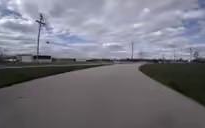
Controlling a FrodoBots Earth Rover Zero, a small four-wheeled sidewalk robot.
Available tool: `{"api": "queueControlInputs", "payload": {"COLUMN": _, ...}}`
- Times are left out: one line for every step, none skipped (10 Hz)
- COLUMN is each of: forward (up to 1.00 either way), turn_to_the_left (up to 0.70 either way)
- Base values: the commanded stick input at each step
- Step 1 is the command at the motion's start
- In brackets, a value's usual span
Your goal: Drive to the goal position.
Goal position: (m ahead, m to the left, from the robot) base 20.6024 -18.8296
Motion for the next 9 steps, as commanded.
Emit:
{"api": "queueControlInputs", "payload": {"forward": 1.00, "turn_to_the_left": -0.03}}
{"api": "queueControlInputs", "payload": {"forward": 1.00, "turn_to_the_left": 0.00}}
{"api": "queueControlInputs", "payload": {"forward": 1.00, "turn_to_the_left": 0.00}}
{"api": "queueControlInputs", "payload": {"forward": 1.00, "turn_to_the_left": 0.00}}
{"api": "queueControlInputs", "payload": {"forward": 1.00, "turn_to_the_left": 0.00}}
{"api": "queueControlInputs", "payload": {"forward": 1.00, "turn_to_the_left": 0.00}}
{"api": "queueControlInputs", "payload": {"forward": 1.00, "turn_to_the_left": -0.15}}
{"api": "queueControlInputs", "payload": {"forward": 1.00, "turn_to_the_left": -0.31}}
{"api": "queueControlInputs", "payload": {"forward": 1.00, "turn_to_the_left": -0.39}}
